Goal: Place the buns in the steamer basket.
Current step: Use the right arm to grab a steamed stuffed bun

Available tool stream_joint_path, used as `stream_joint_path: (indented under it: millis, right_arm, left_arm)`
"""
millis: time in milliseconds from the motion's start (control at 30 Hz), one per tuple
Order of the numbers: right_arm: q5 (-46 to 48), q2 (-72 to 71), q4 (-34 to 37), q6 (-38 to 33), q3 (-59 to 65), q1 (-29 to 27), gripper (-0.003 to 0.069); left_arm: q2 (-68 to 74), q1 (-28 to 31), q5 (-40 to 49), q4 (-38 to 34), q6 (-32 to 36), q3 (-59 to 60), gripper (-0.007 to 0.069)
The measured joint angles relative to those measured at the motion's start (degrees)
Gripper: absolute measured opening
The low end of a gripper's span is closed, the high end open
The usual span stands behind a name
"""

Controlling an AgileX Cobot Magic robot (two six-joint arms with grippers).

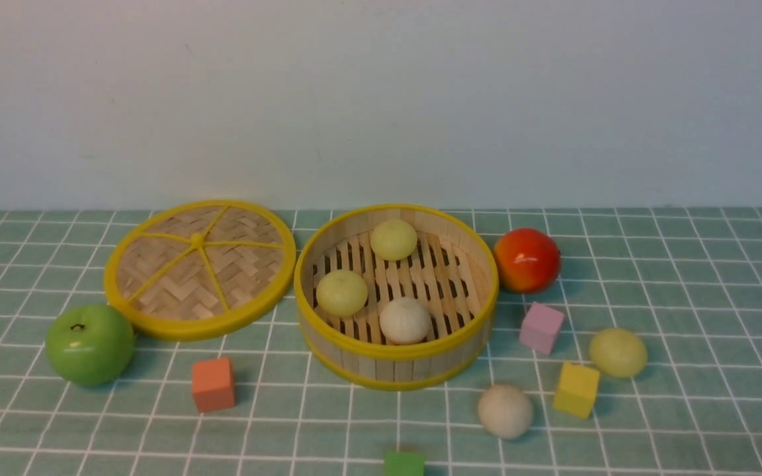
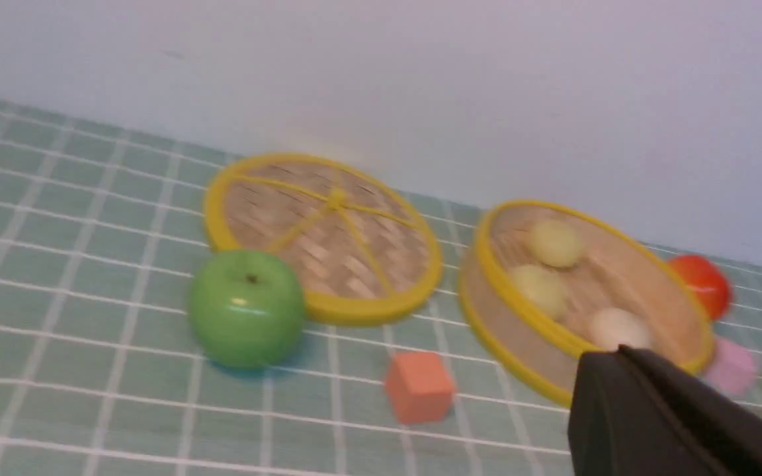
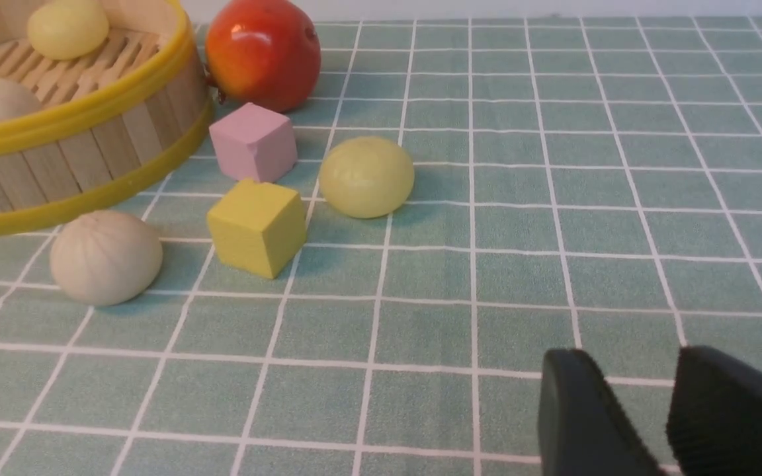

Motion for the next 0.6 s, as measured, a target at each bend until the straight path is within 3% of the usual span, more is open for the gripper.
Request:
stream_joint_path:
  millis: [133,200,400,600]
  right_arm:
    - [0.0,0.0,0.0,0.0,0.0,0.0,0.0238]
    - [0.0,0.0,0.0,0.0,0.0,0.0,0.0238]
    - [-0.1,0.0,0.0,0.0,0.0,0.0,0.0238]
    - [-0.1,0.0,0.0,0.0,0.0,0.0,0.024]
  left_arm:
    - [-0.8,10.6,-6.2,-2.4,5.3,11.6,-0.0011]
    - [-1.6,12.4,-6.8,-1.7,5.7,16.3,-0.0011]
    - [-1.7,12.7,-10.3,4.1,6.4,23.2,-0.0008]
    - [-1.7,12.7,-11.4,4.8,6.6,23.5,-0.0004]
